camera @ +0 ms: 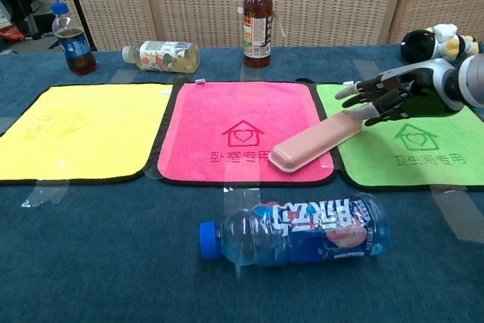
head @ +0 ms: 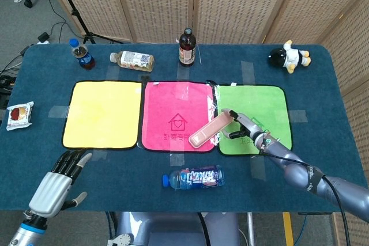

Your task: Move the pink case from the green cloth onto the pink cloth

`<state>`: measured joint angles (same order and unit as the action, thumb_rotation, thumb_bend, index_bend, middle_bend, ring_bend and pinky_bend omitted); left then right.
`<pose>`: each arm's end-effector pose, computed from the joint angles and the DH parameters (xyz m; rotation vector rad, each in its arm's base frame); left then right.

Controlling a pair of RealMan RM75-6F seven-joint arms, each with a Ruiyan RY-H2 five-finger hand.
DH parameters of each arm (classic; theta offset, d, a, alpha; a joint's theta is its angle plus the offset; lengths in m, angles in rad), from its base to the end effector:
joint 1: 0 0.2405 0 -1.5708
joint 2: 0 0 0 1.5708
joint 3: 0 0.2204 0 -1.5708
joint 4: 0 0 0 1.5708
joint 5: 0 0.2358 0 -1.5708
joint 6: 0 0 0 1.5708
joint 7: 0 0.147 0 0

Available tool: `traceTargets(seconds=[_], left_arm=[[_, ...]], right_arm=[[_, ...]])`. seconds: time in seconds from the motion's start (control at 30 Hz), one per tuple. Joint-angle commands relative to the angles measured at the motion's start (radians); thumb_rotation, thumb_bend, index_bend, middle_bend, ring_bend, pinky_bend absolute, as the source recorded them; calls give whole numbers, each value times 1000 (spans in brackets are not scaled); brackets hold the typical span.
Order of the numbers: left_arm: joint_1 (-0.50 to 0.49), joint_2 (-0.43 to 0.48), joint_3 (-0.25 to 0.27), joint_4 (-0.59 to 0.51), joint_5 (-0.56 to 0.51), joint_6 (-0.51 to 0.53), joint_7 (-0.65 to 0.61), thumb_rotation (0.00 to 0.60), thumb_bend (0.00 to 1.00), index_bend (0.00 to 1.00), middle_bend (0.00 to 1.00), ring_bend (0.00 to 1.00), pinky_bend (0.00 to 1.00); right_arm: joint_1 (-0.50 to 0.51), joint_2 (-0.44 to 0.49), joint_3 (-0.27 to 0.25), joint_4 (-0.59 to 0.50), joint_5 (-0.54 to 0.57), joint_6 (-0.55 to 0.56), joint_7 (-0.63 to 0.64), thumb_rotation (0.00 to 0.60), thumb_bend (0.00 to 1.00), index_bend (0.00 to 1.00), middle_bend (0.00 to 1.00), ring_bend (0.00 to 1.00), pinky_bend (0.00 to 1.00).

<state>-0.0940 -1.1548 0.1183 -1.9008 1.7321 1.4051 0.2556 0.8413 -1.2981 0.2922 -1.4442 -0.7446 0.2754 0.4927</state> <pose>-0.1953 0.1329 0.0546 -1.7143 -0.9894 -0.9755 -0.1541 -0.3715 -0.0137 1.3733 -2.1815 0.8605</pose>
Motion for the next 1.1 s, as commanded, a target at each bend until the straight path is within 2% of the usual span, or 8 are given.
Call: traceTargets(seconds=[0.03,0.33,0.87,1.1], left_arm=[[0,1,1,0,1,0,-1,600,209,0,0,0,22],[2,6,5,-3,9,4,-9,600,209,0,0,0,22],[2,3,7,-6,17,3,-2,600,209,0,0,0,22],[1,4,11,-6,21,-2,-8,600,209,0,0,0,22]], right_arm=[[13,-1,-16,-30,15,24,-10,600,517,55,0,0,0],[40,5,-52,-65,50,80,-42,600,517,55,0,0,0],[38,116,-62,-125,84,131,-75,600,517,55,0,0,0],[-23,185,-46,-261,49,203,-68,600,517,55,0,0,0]])
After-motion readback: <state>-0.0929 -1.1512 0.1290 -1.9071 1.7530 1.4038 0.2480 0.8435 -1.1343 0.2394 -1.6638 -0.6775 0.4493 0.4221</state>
